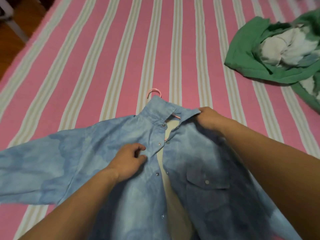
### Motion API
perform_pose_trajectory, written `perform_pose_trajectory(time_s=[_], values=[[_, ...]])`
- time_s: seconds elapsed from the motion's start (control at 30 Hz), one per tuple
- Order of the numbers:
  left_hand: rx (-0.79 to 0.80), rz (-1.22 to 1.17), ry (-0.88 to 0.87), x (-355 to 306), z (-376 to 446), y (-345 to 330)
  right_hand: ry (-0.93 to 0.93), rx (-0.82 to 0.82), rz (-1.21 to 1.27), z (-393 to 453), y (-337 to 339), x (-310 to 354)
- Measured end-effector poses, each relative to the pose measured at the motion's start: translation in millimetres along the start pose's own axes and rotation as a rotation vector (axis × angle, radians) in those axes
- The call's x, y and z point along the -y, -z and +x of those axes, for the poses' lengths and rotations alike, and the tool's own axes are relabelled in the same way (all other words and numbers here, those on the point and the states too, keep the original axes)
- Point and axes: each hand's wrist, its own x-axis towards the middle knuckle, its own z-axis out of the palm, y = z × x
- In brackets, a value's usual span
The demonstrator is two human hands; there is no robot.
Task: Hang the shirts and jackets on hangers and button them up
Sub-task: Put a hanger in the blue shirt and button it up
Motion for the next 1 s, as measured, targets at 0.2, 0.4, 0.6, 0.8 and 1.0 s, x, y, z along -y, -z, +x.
perform_pose_trajectory(time_s=[0.2, 0.4, 0.6, 0.8, 1.0], values=[[-0.010, -0.567, 0.152, 8, -5, 1, -0.380, 0.196, 0.462, 37, 8, 27], [-0.060, -0.904, 0.237, 5, 4, -1, 0.138, -0.534, -0.228, 52, 26, 45], [-0.020, -0.746, 0.146, 9, 5, -4, 0.038, -0.154, 0.405, 56, 12, 30], [0.027, -0.644, 0.096, 11, 8, -5, 0.181, -0.266, -0.462, 29, -27, -36], [-0.025, -0.654, 0.067, 4, 0, -11, 0.220, -0.476, -0.823, 45, -34, -25]])
